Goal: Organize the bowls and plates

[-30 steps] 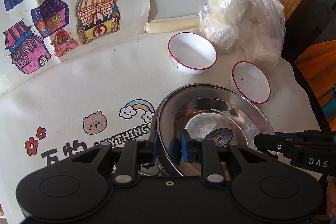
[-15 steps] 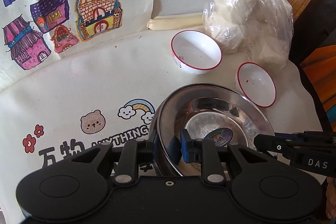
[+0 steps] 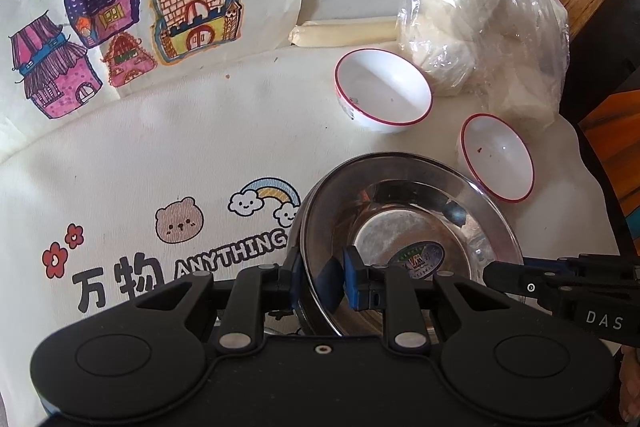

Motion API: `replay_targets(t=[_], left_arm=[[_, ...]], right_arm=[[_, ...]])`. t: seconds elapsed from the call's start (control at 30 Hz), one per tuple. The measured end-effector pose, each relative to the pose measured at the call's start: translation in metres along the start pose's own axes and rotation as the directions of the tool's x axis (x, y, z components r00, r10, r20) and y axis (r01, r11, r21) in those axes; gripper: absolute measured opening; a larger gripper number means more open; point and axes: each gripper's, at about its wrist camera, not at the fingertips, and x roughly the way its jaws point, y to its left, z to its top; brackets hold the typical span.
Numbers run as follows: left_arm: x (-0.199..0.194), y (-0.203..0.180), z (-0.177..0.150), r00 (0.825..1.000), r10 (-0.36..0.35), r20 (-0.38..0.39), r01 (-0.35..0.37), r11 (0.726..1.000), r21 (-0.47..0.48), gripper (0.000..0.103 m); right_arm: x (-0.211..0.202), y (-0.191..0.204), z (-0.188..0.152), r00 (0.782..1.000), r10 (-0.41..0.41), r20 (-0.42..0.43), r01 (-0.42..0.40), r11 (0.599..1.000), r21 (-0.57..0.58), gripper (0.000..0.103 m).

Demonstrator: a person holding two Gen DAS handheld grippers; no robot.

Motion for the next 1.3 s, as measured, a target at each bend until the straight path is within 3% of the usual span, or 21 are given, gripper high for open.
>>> replay_targets(t=[0.53, 1.03, 1.13, 1.3], left_arm=[[0.003, -0.003, 0.001, 1.0, 0.022, -0.016, -0.022, 1.0, 0.008, 0.024], [0.003, -0.007, 0.001, 1.0, 0.02, -0.003, -0.02, 1.0, 0.02, 0.027], [0.0, -0.008, 0.001, 1.0, 0.023, 0.008, -0.023, 1.0, 0.016, 0.035], [-0.009, -0.007, 0.002, 0.999, 0.033, 0.035, -0.033, 0.999, 0.002, 0.064]], right_arm=[[0.001, 0.003, 0.0, 1.0, 0.003, -0.004, -0.003, 1.0, -0.011, 0.028], [0.001, 0.0, 0.002, 1.0, -0.001, 0.006, 0.001, 1.0, -0.012, 0.041], [0.001, 0.001, 0.001, 1.0, 0.001, 0.005, -0.001, 1.0, -0.015, 0.045], [0.002, 0.001, 0.001, 1.0, -0.004, 0.001, 0.004, 1.0, -0.02, 0.056]])
